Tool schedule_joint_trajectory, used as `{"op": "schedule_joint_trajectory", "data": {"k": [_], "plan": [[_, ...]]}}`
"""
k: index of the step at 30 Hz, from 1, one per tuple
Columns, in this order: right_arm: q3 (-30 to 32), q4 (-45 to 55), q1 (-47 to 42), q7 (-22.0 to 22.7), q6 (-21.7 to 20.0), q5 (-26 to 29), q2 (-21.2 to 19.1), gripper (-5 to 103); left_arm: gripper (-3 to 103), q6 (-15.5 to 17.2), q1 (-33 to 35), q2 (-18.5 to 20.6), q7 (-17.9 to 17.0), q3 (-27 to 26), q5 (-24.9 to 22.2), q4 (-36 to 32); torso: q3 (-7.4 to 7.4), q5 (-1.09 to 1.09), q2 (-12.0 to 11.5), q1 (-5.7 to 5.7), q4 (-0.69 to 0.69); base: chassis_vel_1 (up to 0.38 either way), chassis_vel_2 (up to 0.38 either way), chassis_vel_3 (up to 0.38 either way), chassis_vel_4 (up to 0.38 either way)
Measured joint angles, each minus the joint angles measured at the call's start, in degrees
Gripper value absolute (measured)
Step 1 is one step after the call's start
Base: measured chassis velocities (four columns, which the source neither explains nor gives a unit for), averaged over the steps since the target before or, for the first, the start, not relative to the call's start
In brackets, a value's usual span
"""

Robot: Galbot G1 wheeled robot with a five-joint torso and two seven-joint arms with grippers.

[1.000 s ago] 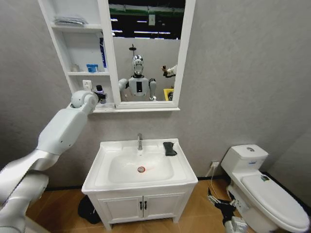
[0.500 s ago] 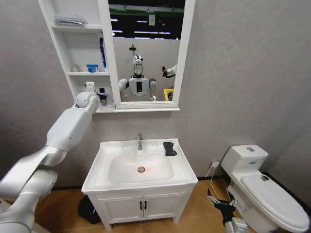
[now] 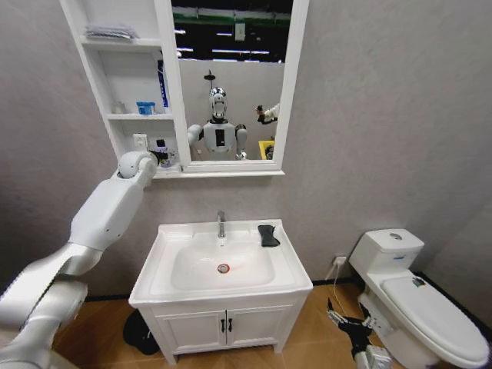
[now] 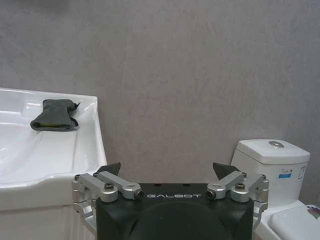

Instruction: Move facial cleanser and shampoo from washbasin to cabinet, then wipe washbasin with towel.

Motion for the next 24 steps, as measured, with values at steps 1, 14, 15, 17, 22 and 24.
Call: {"op": "schedule_joint_trajectory", "data": {"k": [1, 14, 15, 17, 22, 24], "plan": [[-0.03, 0.29, 0.08, 0.01, -0.29, 0.04, 0.04, 100, 100, -1.06, 1.85, 0.95, -0.77, -0.92, -0.01, -3.3, 0.0, 0.03, 0.0, -0.01, 0.0, 0.0, 0.0, 0.0, 0.0], [0.41, 5.87, 2.17, -0.32, -4.92, -0.24, -0.76, 100, 100, -10.86, 53.68, 1.15, 1.48, -32.89, 21.72, -43.72, -0.02, -0.05, 0.01, -0.02, 0.0, 0.0, 0.0, 0.0, 0.0], [0.41, 7.18, 2.11, -0.65, -5.6, -0.21, -0.95, 100, 100, -13.98, 63.27, -3.95, 6.19, -38.34, 27.25, -46.59, -0.02, 0.02, 0.01, -0.03, 0.01, 0.0, 0.0, 0.0, 0.0], [0.31, 8.5, 2.11, -0.89, -6.24, -0.2, -1.1, 100, 100, -17.45, 74.08, -10.26, 11.12, -42.61, 31.67, -48.95, -0.02, -0.02, 0.01, -0.03, 0.01, 0.0, 0.0, 0.0, 0.0], [-0.05, 10.58, 1.82, -1.07, -7.28, -0.27, -1.04, 100, 100, -24.24, 92.36, -22.43, 19.97, -48.85, 37.86, -50.63, -0.02, 0.03, 0.02, -0.04, 0.04, 0.0, 0.0, 0.0, 0.0], [-0.08, 11.1, 1.38, -1.08, -7.33, -0.32, -0.96, 100, 100, -25.15, 95.14, -23.38, 20.96, -49.9, 37.99, -50.09, -0.02, 0.04, 0.02, -0.04, 0.02, 0.0, 0.0, 0.0, 0.0]]}}
